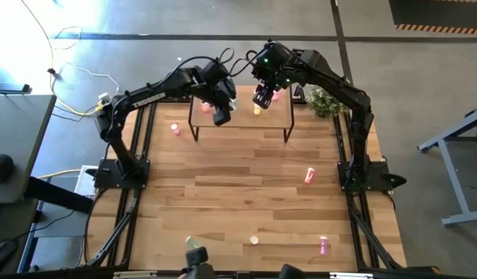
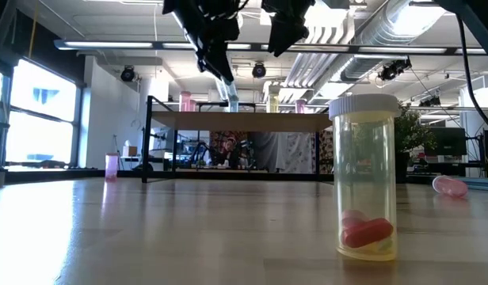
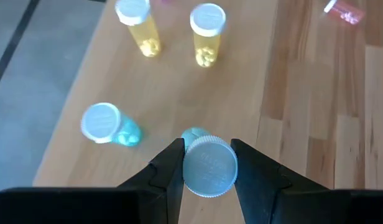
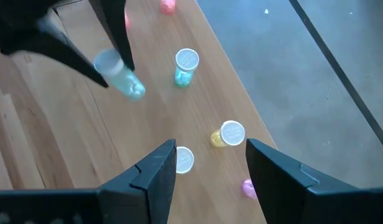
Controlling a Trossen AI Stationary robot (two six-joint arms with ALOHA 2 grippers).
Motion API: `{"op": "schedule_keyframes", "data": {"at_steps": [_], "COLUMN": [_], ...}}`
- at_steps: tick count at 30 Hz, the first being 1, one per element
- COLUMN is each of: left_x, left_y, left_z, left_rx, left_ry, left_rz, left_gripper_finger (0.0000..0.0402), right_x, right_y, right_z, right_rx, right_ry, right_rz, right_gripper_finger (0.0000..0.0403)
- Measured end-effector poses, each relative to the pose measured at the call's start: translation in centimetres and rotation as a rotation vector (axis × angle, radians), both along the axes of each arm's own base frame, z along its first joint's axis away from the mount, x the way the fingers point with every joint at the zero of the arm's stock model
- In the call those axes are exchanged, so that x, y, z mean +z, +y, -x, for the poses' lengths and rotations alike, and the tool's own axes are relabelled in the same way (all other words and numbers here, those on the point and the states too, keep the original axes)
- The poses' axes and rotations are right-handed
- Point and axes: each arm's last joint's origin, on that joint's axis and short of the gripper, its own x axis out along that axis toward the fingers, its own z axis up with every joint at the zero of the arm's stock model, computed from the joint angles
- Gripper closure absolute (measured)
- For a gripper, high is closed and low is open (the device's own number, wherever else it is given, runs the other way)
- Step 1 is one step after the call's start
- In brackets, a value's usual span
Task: Pick and place medicine bottles onto shelf by color
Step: Put the right blue pill bottle on the shelf aligned with the other blue pill bottle
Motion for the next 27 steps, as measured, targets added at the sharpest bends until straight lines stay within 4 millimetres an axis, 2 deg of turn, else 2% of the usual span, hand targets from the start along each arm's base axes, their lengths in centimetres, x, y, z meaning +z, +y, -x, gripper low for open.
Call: {"op": "schedule_keyframes", "data": {"at_steps": [9,27], "left_x": [-1.9,-2.0], "left_y": [0.6,0.6], "left_z": [-1.0,-0.8], "left_rx": [-0.02,-0.05], "left_ry": [0.055,0.113], "left_rz": [0.015,-0.046], "left_gripper_finger": [0.0295,0.0293], "right_x": [0.0,0.0], "right_y": [0.0,0.0], "right_z": [0.0,0.0], "right_rx": [-0.021,-0.035], "right_ry": [-0.011,-0.019], "right_rz": [-0.012,-0.02], "right_gripper_finger": [0.0218,0.0218]}}
